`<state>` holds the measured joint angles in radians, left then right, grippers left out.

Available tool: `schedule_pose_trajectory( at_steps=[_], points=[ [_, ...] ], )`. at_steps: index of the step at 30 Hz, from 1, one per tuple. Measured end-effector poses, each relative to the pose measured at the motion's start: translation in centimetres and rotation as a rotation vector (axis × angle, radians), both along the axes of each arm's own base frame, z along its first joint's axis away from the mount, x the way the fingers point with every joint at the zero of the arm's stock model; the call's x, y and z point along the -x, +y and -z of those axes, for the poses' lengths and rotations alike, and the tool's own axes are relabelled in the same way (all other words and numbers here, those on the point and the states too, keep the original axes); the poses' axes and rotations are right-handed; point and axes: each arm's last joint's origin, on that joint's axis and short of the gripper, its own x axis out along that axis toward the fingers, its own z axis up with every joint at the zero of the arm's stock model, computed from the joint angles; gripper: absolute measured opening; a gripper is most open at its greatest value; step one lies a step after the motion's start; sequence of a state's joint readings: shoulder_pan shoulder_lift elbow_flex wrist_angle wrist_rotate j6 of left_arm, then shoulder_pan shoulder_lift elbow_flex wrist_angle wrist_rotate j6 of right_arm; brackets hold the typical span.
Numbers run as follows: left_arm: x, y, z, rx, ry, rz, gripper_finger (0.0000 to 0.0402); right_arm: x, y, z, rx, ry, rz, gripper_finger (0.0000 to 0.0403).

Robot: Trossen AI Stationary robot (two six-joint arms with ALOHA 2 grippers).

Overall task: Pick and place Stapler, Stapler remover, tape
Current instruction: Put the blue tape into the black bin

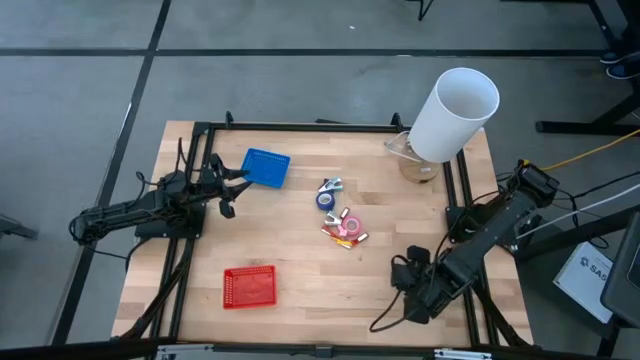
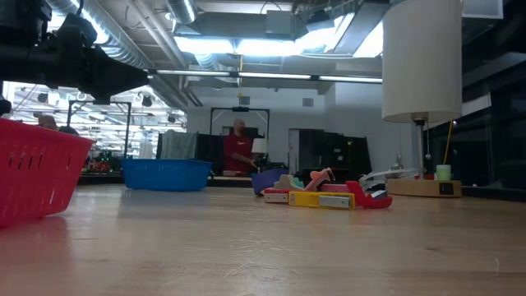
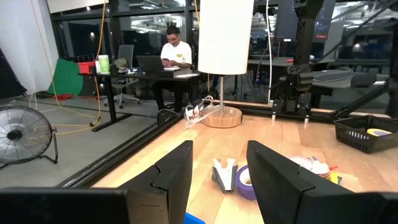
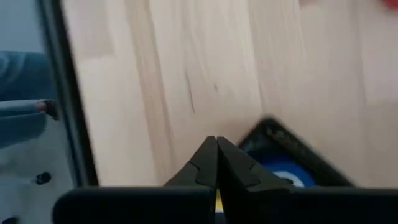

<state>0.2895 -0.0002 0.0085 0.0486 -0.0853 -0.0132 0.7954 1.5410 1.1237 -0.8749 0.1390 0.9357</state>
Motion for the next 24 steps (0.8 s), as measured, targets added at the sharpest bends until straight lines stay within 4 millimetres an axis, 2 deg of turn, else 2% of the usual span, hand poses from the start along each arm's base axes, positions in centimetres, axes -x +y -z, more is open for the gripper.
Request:
schedule_pose_trajectory(
  at_steps=[6, 11, 17, 24],
  points=[
    [0.0, 0.0, 0.0, 0.0, 0.0, 0.0, 0.0148, -2.4, -0.7, -2.2, -0.015, -0.106, -0.105, 0.0009],
    [0.0, 0.0, 0.0, 0.0, 0.0, 0.0, 0.0148, -4.7, -1.8, -2.9, -0.035, -0.229, -0.145, 0.0016],
    [0.0, 0.0, 0.0, 0.0, 0.0, 0.0, 0.0148, -7.2, -4.4, -3.3, -0.007, -0.313, -0.141, 0.0018],
    [0.0, 0.0, 0.0, 0.0, 0.0, 0.0, 0.0148, -9.2, -7.7, -3.5, 0.006, -0.359, -0.044, 0.0019]
  ],
)
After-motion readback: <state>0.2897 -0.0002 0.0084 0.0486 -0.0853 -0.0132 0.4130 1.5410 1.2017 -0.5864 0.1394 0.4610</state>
